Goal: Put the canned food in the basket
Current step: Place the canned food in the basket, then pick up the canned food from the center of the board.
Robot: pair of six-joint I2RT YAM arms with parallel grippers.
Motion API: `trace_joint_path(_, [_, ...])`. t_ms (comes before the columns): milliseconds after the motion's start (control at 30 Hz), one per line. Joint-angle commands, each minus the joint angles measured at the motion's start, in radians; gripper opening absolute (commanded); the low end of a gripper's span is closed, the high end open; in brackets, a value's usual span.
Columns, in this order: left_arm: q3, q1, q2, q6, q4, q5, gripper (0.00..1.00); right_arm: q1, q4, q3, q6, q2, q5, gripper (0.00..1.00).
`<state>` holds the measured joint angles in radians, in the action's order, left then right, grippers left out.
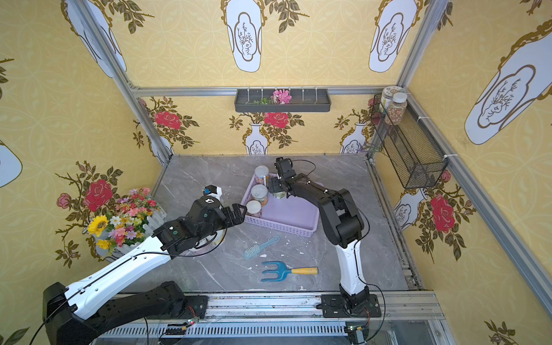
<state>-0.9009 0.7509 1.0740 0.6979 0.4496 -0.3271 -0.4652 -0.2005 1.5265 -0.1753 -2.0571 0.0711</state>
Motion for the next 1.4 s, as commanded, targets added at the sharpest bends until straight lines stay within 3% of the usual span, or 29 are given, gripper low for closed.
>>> trace_joint_path(0, [-0.048, -0.001, 0.053, -0.006, 0.143, -0.126, 1.0, 0.0, 0.058, -0.06, 0.003, 0.078, -0.036, 0.94])
trace_joint_path(167, [-0.138, -0.001, 0.195, 0.011, 0.296, -0.187, 1.0, -0.007, 0.062, -0.187, -0.009, 0.232, -0.075, 0.96])
trace_joint_path(333, [-0.134, -0.001, 0.23, 0.048, 0.306, -0.174, 1.0, -0.036, 0.041, -0.306, -0.05, 0.39, -0.118, 0.97])
trace_joint_path(733, [-0.063, -0.059, 0.22, 0.171, 0.425, -0.133, 1.0, -0.275, -0.159, -0.427, -0.102, 0.663, -0.11, 0.97])
trace_joint_path(933, [-0.006, -0.178, 0.173, 0.132, 0.358, -0.039, 1.0, -0.293, -0.19, -0.439, -0.09, 0.734, -0.286, 0.97])
trace_joint_path(1167, [-0.019, -0.228, 0.217, 0.076, 0.34, -0.019, 1.0, -0.295, -0.224, -0.463, -0.082, 0.77, -0.278, 0.98])
trace_joint_path(1367, [-0.009, -0.274, 0.251, 0.037, 0.315, -0.011, 1.0, -0.295, -0.216, -0.483, -0.049, 0.81, -0.402, 0.98])
